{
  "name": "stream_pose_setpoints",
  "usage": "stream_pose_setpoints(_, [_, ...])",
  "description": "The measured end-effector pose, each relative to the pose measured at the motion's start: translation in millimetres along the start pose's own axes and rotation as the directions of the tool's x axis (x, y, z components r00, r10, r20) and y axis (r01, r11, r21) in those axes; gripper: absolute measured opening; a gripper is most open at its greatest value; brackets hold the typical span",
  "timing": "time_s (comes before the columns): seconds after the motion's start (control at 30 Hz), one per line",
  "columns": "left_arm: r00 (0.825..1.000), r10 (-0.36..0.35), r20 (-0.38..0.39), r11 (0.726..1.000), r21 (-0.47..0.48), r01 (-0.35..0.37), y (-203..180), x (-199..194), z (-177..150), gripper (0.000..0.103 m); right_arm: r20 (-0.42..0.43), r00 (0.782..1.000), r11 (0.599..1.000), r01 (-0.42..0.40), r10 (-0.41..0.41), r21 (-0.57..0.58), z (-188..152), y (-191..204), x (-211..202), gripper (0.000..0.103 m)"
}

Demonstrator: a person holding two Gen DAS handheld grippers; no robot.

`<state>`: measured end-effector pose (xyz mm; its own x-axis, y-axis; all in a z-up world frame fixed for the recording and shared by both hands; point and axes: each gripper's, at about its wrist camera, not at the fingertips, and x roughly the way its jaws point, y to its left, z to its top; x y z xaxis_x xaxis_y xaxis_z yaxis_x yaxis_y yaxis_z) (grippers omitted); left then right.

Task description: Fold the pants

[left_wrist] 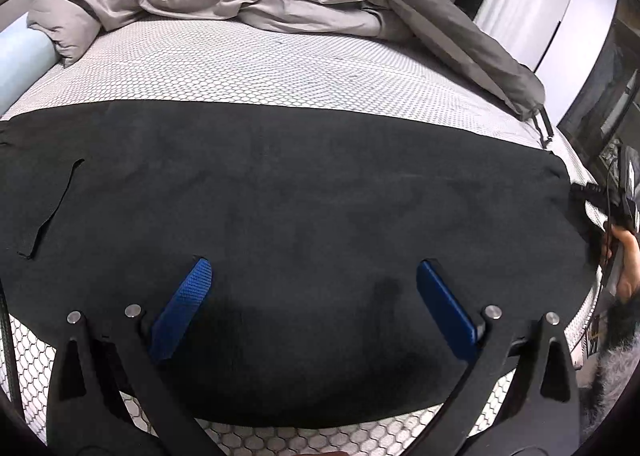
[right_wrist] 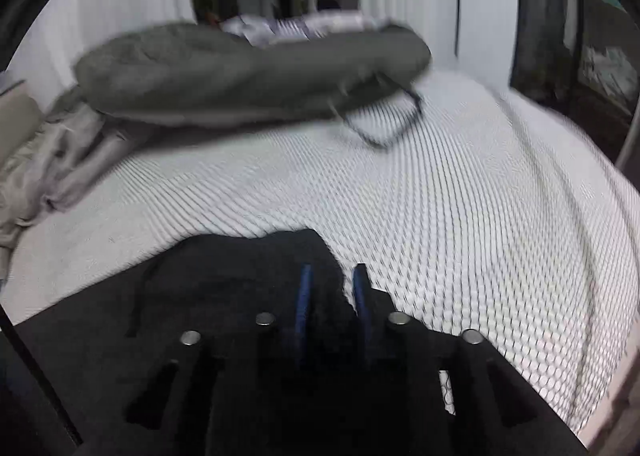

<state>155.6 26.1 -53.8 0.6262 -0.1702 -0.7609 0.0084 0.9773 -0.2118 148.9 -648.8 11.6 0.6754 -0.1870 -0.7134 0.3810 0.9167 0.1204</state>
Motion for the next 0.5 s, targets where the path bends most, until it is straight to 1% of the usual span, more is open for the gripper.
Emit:
stream_pose_setpoints(0.03, [1.000, 0.008, 0.005, 1.000, -0.001, -0.008, 1, -1, 1, 0.102, -0.033, 0.999, 1.000, 0.017, -0.017, 0.003, -2, -1, 5, 0.032])
stream_pose_setpoints(0.1, [1.000, 0.015, 0.020, 1.000, -0.001, -0.015, -1, -5, 2, 0.101, -0.014, 1.000, 1.000, -0.010, 0.010, 0.000, -4, -1, -5, 0.040])
stream_pose_setpoints(0.13, [1.000, 0.010, 0.029, 1.000, 0.002, -0.010, -5, -7, 3, 0.101, 0.003, 1.000, 1.000, -0.029, 0.029, -0.006, -5, 0, -14, 0.051])
stream_pose_setpoints(0.17, [0.999, -0.003, 0.038, 1.000, 0.012, 0.003, -10, -10, 5, 0.101, 0.027, 0.997, 0.997, -0.073, 0.074, -0.022, -7, 3, -28, 0.061])
stream_pose_setpoints(0.2, [0.998, -0.027, 0.049, 0.999, 0.030, 0.025, -21, -12, 6, 0.101, 0.041, 0.989, 0.989, -0.137, 0.140, -0.052, -11, 11, -43, 0.066])
stream_pose_setpoints(0.27, [0.996, -0.066, 0.058, 0.995, 0.073, 0.061, -43, -13, 5, 0.101, 0.048, 0.969, 0.964, -0.234, 0.242, -0.126, -22, 30, -69, 0.085])
stream_pose_setpoints(0.33, [0.995, -0.089, 0.050, 0.987, 0.139, 0.081, -73, -7, 1, 0.102, 0.033, 0.950, 0.935, -0.298, 0.310, -0.192, -36, 48, -83, 0.093])
stream_pose_setpoints(0.4, [0.993, -0.109, 0.034, 0.972, 0.215, 0.099, -104, 1, -5, 0.102, -0.032, 0.932, 0.892, -0.354, 0.360, -0.282, -57, 76, -91, 0.094])
stream_pose_setpoints(0.43, [0.993, -0.116, 0.019, 0.962, 0.253, 0.107, -117, 6, -9, 0.102, -0.067, 0.926, 0.872, -0.373, 0.372, -0.318, -67, 86, -91, 0.095])
stream_pose_setpoints(0.47, [0.993, -0.117, 0.001, 0.951, 0.287, 0.112, -129, 12, -13, 0.102, -0.123, 0.915, 0.838, -0.402, 0.385, -0.368, -85, 102, -88, 0.095])
stream_pose_setpoints(0.5, [0.993, -0.115, -0.019, 0.943, 0.313, 0.115, -138, 18, -17, 0.102, -0.155, 0.909, 0.818, -0.416, 0.387, -0.398, -98, 112, -87, 0.095])
